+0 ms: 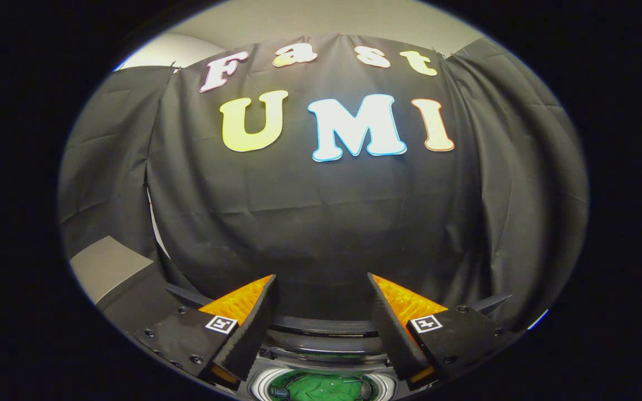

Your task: Put the clothes into the washing machine and then close the washing machine lid.

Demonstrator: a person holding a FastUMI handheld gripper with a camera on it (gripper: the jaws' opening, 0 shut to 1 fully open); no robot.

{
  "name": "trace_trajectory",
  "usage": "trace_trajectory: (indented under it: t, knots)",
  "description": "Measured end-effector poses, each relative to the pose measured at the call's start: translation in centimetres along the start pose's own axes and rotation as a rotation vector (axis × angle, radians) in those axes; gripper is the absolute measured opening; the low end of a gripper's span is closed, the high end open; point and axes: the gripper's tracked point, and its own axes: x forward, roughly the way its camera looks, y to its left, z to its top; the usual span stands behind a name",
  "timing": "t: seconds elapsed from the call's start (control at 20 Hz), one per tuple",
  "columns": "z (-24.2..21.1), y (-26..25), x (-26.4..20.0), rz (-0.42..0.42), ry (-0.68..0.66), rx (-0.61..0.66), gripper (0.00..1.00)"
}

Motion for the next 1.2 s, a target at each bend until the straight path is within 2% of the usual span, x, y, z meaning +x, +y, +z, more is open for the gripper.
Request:
trace_trajectory:
  t: [0.65,1.2]
  knots:
    - [-2.2,1.0,-4.4,0.001,-0.032,-0.010,0.97]
    - [-7.5,2.0,-9.7,-0.033,0.040,-0.021,0.96]
